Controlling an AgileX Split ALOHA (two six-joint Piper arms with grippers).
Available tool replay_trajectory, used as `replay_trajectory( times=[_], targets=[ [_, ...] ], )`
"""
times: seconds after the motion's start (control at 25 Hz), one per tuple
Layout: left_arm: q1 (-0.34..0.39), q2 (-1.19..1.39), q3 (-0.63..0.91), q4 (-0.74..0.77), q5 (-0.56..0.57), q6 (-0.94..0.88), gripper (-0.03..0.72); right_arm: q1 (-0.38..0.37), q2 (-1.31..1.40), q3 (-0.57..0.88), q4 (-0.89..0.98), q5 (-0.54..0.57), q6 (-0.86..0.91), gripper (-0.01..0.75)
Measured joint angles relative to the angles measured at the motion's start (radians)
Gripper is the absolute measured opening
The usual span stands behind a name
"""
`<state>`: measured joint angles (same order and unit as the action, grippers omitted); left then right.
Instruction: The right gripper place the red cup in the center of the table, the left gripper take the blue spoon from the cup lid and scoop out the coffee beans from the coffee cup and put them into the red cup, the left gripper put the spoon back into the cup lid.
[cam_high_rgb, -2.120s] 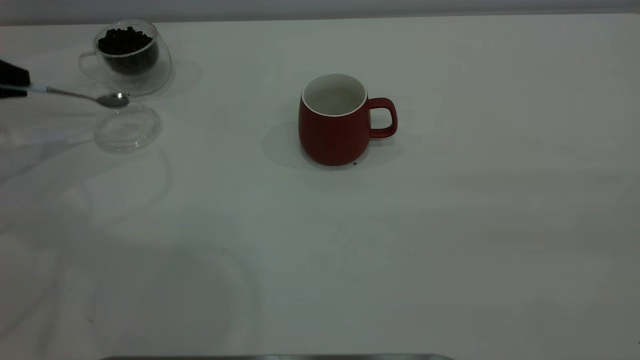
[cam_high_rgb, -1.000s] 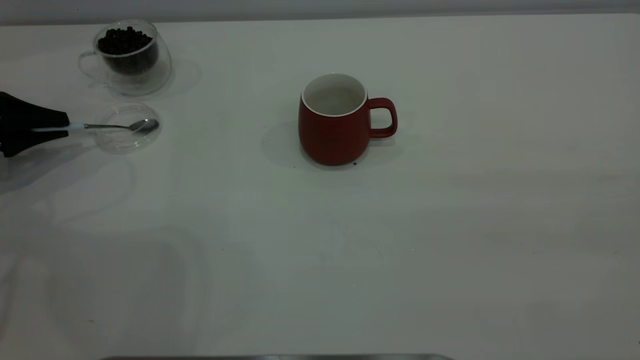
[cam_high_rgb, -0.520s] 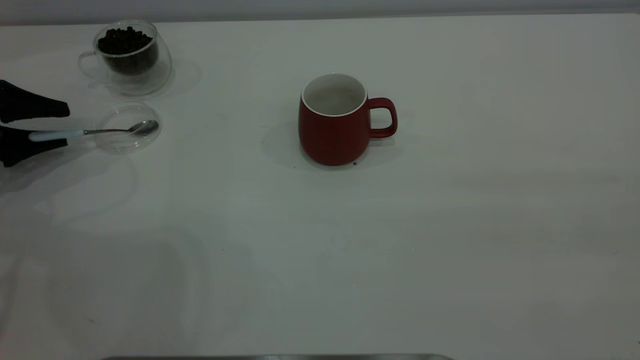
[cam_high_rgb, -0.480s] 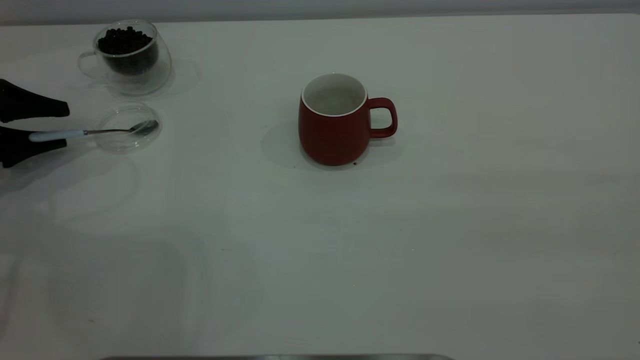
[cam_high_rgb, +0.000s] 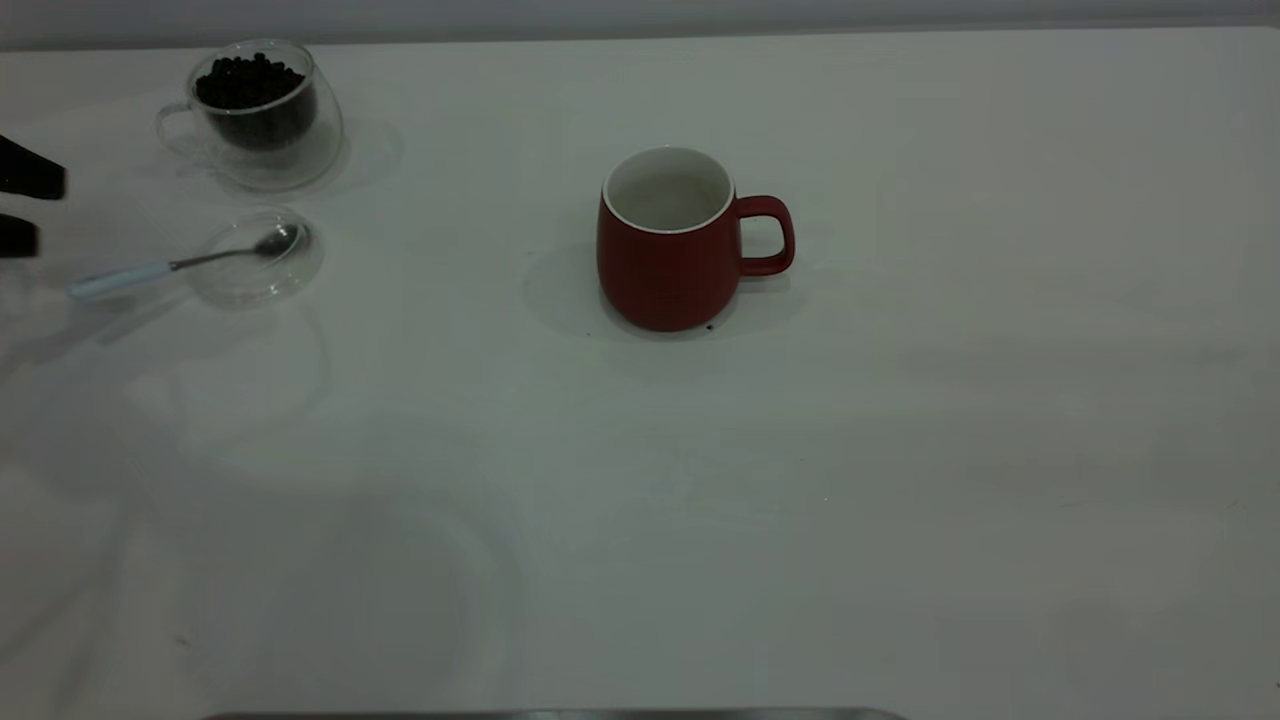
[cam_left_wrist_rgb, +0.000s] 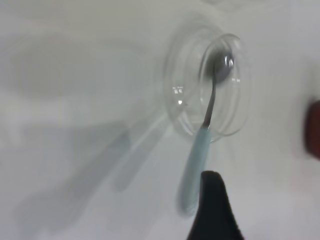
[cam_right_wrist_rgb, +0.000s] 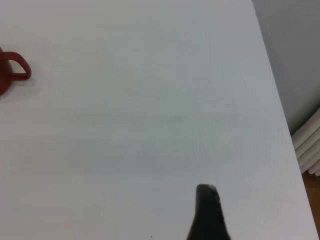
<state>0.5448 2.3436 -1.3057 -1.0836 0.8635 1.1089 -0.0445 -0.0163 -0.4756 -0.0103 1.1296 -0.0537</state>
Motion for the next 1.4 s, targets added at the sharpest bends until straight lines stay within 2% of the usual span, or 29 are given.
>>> replay_trajectory(
  times=[0.2,0.48,0.68,1.0,1.12,1.4],
  targets=[
    [0.000,-0.116,0.001,0.151,-0.073,-0.067,0.584,0.000,0.000,0.000,0.000,0.000,0.000,0.590],
    [0.000,-0.319,0.001,0.320,-0.061,-0.185,0.584,0.000,0.000,0.000,0.000,0.000,0.000,0.590],
    [0.000,-0.517,0.002,0.424,0.065,-0.340,0.584,0.000,0.000,0.000,0.000,0.000,0.000,0.590],
    [-0.019,-0.872,0.005,0.467,0.289,-0.540,0.584,0.000,0.000,0.000,0.000,0.000,0.000,0.590],
    [-0.100,-0.987,0.008,0.522,0.301,-0.625,0.584,0.000,0.000,0.000,0.000,0.000,0.000,0.590],
    [-0.427,-1.208,0.013,0.719,0.301,-0.791,0.584,0.000,0.000,0.000,0.000,0.000,0.000,0.590]
  ],
)
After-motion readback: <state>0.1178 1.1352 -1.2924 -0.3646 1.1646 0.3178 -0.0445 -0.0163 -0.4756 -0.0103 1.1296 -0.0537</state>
